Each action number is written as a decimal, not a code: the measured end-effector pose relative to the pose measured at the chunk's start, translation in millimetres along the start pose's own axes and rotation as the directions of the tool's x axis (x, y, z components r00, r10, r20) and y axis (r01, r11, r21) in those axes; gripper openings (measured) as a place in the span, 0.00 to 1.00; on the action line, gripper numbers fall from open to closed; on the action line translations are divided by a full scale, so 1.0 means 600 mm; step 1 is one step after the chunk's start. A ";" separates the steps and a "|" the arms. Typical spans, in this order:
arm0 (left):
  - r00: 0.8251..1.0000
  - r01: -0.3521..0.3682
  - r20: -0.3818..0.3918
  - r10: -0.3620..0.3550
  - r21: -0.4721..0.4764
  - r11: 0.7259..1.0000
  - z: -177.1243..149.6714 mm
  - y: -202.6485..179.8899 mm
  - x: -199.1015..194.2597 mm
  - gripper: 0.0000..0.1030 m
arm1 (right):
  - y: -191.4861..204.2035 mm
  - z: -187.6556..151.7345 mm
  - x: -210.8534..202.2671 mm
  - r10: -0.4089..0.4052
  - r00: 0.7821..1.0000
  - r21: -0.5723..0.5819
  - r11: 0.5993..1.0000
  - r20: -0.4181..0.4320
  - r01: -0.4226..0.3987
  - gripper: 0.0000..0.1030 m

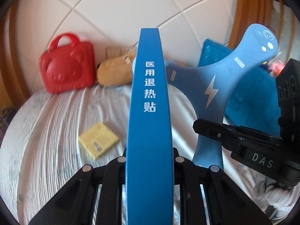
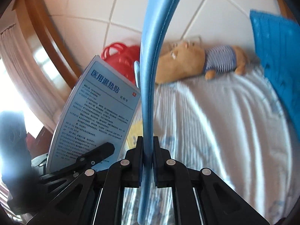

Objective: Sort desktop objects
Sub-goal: 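Carry the medicine box with left tool while right tool carries the boomerang to the crate, then open both tools over the crate, dropping the medicine box and boomerang inside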

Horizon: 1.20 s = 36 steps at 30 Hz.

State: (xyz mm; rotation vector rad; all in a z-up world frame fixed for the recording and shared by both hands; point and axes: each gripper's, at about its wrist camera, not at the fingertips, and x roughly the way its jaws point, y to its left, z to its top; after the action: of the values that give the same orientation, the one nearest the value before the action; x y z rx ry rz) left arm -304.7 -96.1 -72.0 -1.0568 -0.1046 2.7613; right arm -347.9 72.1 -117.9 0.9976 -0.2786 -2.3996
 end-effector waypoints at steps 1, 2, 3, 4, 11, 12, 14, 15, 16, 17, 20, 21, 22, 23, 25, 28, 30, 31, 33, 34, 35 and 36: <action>1.000 0.012 0.013 -0.012 0.014 1.000 0.013 -0.011 -0.009 0.17 | 0.003 0.008 -0.013 -0.009 1.000 -0.003 1.000 0.012 0.009 0.08; 0.999 0.021 0.025 -0.022 0.025 0.999 0.025 -0.023 -0.017 0.17 | 0.005 0.018 -0.029 -0.019 0.999 -0.007 1.000 0.027 0.020 0.08; 0.999 0.032 0.042 -0.034 0.037 0.999 0.039 -0.038 -0.024 0.17 | 0.007 0.028 -0.045 -0.030 0.999 -0.010 0.999 0.043 0.030 0.08; 0.997 0.043 0.059 -0.046 0.048 0.998 0.053 -0.053 -0.031 0.17 | 0.003 0.039 -0.070 -0.037 0.997 -0.013 0.999 0.061 0.038 0.08; 0.974 0.112 0.179 -0.136 0.138 0.984 0.181 -0.198 -0.059 0.17 | -0.040 0.159 -0.219 -0.102 0.978 -0.025 0.994 0.184 0.109 0.09; 0.970 0.119 0.195 -0.148 0.151 0.981 0.204 -0.227 -0.058 0.17 | -0.057 0.180 -0.240 -0.108 0.974 -0.022 0.993 0.199 0.114 0.09; 0.961 0.130 0.220 -0.167 0.172 0.976 0.249 -0.287 -0.050 0.17 | -0.091 0.222 -0.284 -0.119 0.966 -0.014 0.992 0.229 0.125 0.09; 0.956 0.135 0.234 -0.176 0.181 0.974 0.271 -0.318 -0.046 0.17 | -0.116 0.243 -0.308 -0.123 0.962 -0.012 0.992 0.246 0.129 0.09; 0.952 0.142 0.243 -0.186 0.186 0.972 0.290 -0.345 -0.040 0.17 | -0.140 0.265 -0.333 -0.126 0.957 -0.010 0.991 0.262 0.134 0.09; 0.948 0.148 0.252 -0.194 0.193 0.970 0.310 -0.378 -0.032 0.17 | -0.170 0.280 -0.349 -0.130 0.956 -0.004 0.991 0.263 0.136 0.09; 0.943 0.167 0.253 -0.217 0.205 0.964 0.367 -0.490 0.005 0.17 | -0.261 0.326 -0.395 -0.140 0.954 0.015 0.990 0.264 0.142 0.09; 0.944 0.174 0.243 -0.222 0.206 0.963 0.384 -0.525 0.020 0.17 | -0.291 0.342 -0.410 -0.144 0.954 0.021 0.989 0.264 0.143 0.09; 0.947 0.176 0.233 -0.224 0.209 0.962 0.399 -0.557 0.037 0.17 | -0.321 0.357 -0.425 -0.147 0.953 0.027 0.989 0.264 0.145 0.10; 0.949 0.177 0.223 -0.224 0.214 0.961 0.414 -0.589 0.053 0.17 | -0.351 0.372 -0.440 -0.151 0.953 0.033 0.989 0.264 0.147 0.10; 0.955 0.173 0.200 -0.219 0.222 0.960 0.439 -0.648 0.089 0.17 | -0.412 0.403 -0.471 -0.158 0.951 0.046 0.987 0.264 0.151 0.10; 0.967 0.160 0.157 -0.199 0.232 0.959 0.464 -0.718 0.142 0.17 | -0.494 0.434 -0.488 -0.157 0.957 0.079 0.987 0.243 0.142 0.10; 0.975 0.153 0.125 -0.186 0.237 0.959 0.470 -0.753 0.172 0.17 | -0.547 0.450 -0.488 -0.152 0.963 0.107 0.986 0.222 0.131 0.10; 0.980 0.148 0.099 -0.175 0.238 0.960 0.473 -0.770 0.196 0.17 | -0.573 0.457 -0.489 -0.149 0.966 0.121 0.985 0.212 0.125 0.10; 0.985 0.150 0.049 -0.166 0.234 0.961 0.474 -0.790 0.228 0.17 | -0.608 0.464 -0.476 -0.147 0.971 0.140 0.983 0.186 0.122 0.10; 0.987 0.144 0.037 -0.157 0.235 0.961 0.471 -0.799 0.232 0.17 | -0.625 0.464 -0.468 -0.147 0.974 0.151 0.981 0.173 0.121 0.10; 0.990 0.130 0.030 -0.141 0.239 0.962 0.467 -0.801 0.242 0.17 | -0.637 0.462 -0.464 -0.146 0.976 0.173 0.978 0.163 0.118 0.10; 0.992 0.116 0.022 -0.125 0.242 0.963 0.464 -0.802 0.252 0.17 | -0.649 0.460 -0.459 -0.145 0.978 0.195 0.974 0.152 0.114 0.11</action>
State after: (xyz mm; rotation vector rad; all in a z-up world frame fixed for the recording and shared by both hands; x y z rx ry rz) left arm -531.2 405.2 99.0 -0.9049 0.1532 2.6029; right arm -530.4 546.0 96.2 0.9221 -0.5201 -2.6192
